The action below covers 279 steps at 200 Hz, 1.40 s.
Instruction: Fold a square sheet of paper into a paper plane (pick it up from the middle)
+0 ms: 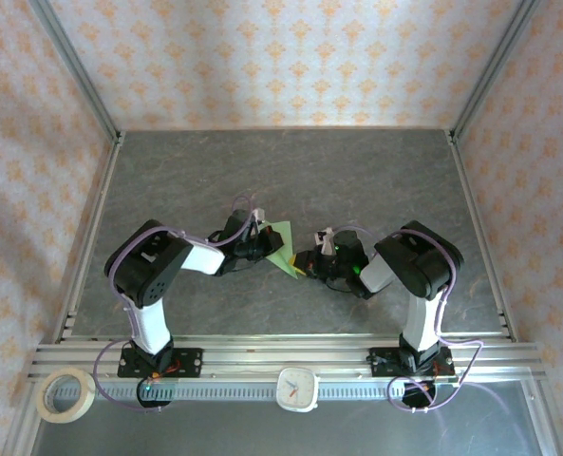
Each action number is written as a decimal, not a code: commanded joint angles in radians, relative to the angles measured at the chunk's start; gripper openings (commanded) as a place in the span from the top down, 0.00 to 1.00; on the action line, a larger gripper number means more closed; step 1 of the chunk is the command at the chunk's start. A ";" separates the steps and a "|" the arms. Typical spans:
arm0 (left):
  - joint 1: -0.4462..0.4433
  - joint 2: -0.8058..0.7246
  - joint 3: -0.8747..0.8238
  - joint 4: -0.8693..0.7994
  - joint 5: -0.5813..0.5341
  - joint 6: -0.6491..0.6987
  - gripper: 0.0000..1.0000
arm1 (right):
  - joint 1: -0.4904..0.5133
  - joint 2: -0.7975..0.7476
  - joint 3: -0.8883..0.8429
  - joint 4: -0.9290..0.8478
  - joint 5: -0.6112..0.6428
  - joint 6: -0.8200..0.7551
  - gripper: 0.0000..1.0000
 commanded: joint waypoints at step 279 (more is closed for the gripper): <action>-0.008 -0.120 0.006 -0.209 -0.183 0.070 0.93 | -0.004 -0.004 -0.042 -0.126 0.080 -0.077 1.00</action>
